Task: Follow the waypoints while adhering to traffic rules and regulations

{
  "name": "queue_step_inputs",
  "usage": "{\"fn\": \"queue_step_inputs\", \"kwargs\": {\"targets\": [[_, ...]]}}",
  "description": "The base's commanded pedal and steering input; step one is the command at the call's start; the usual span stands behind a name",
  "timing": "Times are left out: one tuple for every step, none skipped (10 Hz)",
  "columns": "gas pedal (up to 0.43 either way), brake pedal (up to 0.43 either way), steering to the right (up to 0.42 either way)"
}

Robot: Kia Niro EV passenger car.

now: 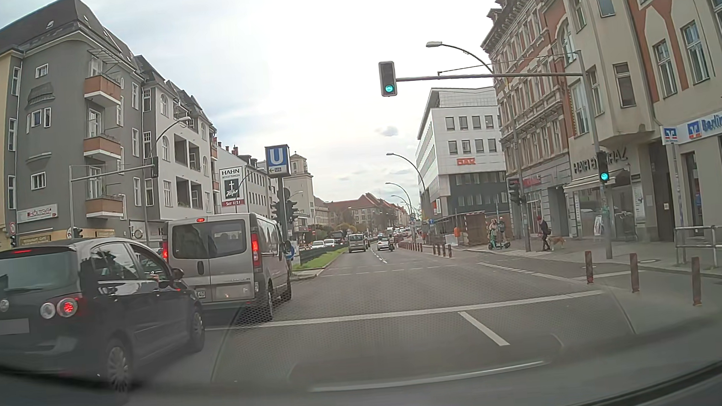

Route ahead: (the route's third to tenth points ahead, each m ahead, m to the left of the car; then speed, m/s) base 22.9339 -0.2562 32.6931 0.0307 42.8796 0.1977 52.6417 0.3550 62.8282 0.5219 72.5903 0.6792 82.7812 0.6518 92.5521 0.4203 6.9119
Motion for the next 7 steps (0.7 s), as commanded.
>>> {"fn": "queue_step_inputs", "kwargs": {"targets": [[0.449, 0.000, -0.008], [0.449, 0.000, -0.008], [0.461, 0.000, -0.007], [0.461, 0.000, -0.008], [0.461, 0.000, -0.009], [0.461, 0.000, -0.010], [0.461, 0.000, -0.010]]}}
